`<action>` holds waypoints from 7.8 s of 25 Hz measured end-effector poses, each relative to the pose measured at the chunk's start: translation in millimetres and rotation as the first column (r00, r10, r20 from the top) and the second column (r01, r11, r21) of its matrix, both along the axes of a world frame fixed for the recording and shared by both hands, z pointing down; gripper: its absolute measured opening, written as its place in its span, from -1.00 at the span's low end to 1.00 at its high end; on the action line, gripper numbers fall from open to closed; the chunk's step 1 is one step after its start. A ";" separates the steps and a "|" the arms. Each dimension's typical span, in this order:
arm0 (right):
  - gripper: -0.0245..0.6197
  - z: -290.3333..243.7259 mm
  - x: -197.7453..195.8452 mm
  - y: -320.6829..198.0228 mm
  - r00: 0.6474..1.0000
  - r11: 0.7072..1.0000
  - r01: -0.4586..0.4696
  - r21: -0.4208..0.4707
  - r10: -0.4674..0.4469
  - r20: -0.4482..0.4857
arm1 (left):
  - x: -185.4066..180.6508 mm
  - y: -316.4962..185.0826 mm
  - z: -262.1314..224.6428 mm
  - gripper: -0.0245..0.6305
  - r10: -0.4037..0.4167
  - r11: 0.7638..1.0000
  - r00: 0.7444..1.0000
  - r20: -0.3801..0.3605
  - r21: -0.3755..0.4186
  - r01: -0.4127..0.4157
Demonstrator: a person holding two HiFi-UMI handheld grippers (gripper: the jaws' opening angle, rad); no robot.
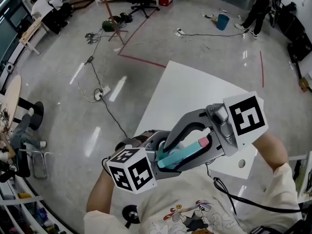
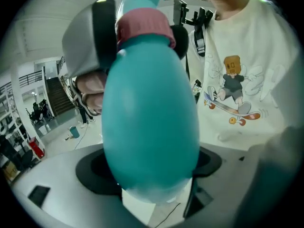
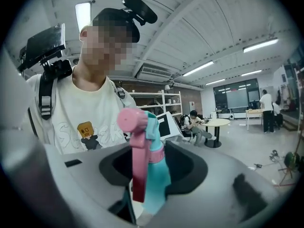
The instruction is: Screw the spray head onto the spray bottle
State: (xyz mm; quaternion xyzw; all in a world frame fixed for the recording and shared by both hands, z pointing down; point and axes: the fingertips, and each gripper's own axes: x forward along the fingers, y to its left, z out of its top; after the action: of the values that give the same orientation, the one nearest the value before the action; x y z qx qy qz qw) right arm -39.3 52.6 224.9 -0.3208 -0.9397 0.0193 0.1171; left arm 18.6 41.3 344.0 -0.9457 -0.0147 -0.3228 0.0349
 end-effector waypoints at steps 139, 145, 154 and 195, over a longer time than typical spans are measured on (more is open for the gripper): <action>-0.46 13.5 5.5 -15.0 0.887 0.889 -0.459 0.006 0.457 0.062 | 7.4 -13.1 19.6 0.38 -0.296 0.955 0.955 0.032 -0.016 0.296; -0.47 12.7 6.6 -20.1 0.849 0.851 -0.525 -0.030 0.526 0.060 | 12.3 -16.7 18.0 0.38 -0.372 0.928 0.928 -0.006 -0.038 0.372; -0.47 19.1 5.5 -33.1 0.804 0.806 -0.590 -0.046 0.592 0.052 | 7.4 -25.5 27.7 0.39 -0.398 0.917 0.917 -0.011 0.007 0.399; -0.46 388.5 14.9 -218.8 0.131 0.127 -0.984 0.127 0.991 0.023 | -23.5 -51.4 138.9 -0.91 -0.735 0.626 0.661 0.153 -0.221 0.748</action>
State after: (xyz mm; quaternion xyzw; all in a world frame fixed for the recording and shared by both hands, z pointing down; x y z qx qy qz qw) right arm -24.4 -166.2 613.4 0.3852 -0.9131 0.0499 0.1243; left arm -4.8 -10.1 482.9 -0.8554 0.3317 -0.3261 -0.2279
